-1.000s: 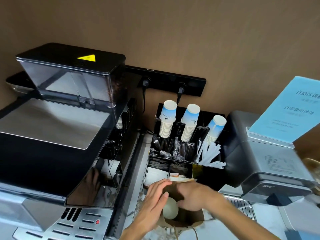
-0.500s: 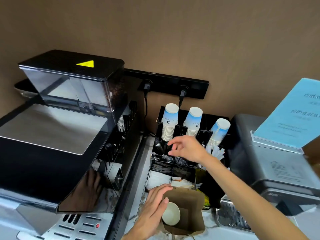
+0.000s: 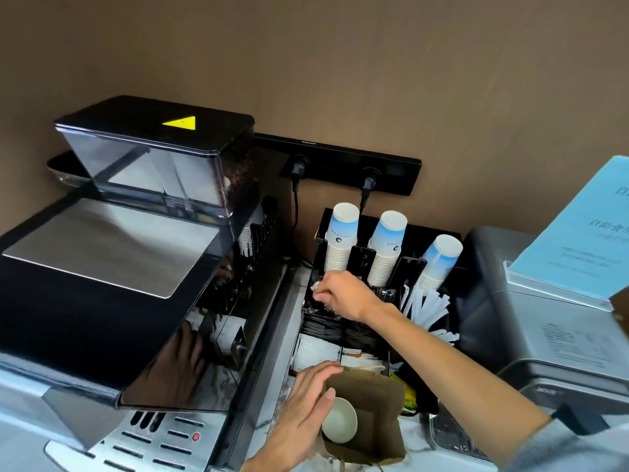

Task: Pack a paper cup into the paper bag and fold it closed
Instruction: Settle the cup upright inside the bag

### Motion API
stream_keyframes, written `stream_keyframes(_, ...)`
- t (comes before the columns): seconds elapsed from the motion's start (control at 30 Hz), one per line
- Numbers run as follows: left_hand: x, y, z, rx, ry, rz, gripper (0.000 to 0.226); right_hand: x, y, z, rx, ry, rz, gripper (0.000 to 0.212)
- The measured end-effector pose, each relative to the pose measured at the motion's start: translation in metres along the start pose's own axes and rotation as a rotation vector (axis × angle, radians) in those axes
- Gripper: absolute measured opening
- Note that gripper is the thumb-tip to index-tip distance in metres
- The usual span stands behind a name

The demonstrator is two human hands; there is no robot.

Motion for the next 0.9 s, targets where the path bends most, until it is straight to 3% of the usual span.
stream_keyframes(0.17, 0.001, -0.003, 0.003, -0.009, -0.041, -0.009, 0.040, -0.090, -0.053, -0.018, -0.050, 0.124, 0.347, 0.040)
stream_keyframes(0.33, -0.001, -0.004, 0.005, -0.010, -0.017, -0.009, 0.037, -0.190, -0.168, -0.038, -0.165, 0.313, 0.687, 0.027)
stream_keyframes(0.5, 0.000, -0.004, 0.007, -0.021, 0.006, -0.028, 0.036, -0.190, -0.240, -0.060, -0.248, 0.296, 0.406, 0.035)
stream_keyframes(0.63, 0.001, -0.003, 0.007, -0.014, -0.009, -0.023, 0.036, -0.107, -0.215, -0.074, -0.203, 0.103, 0.043, 0.026)
stream_keyframes(0.9, 0.002, -0.007, 0.008, -0.011, -0.002, 0.007, 0.037, 0.027, -0.165, -0.065, -0.038, -0.028, -0.417, 0.025)
Point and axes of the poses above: each hand's wrist, its own y-axis towards the middle knuckle, its own x-axis out of the palm, z = x × y, the point moved 4 cm from there along y, towards the middle knuckle, and after that the axes turned 5 degrees about -y, right-handed, at the moved point
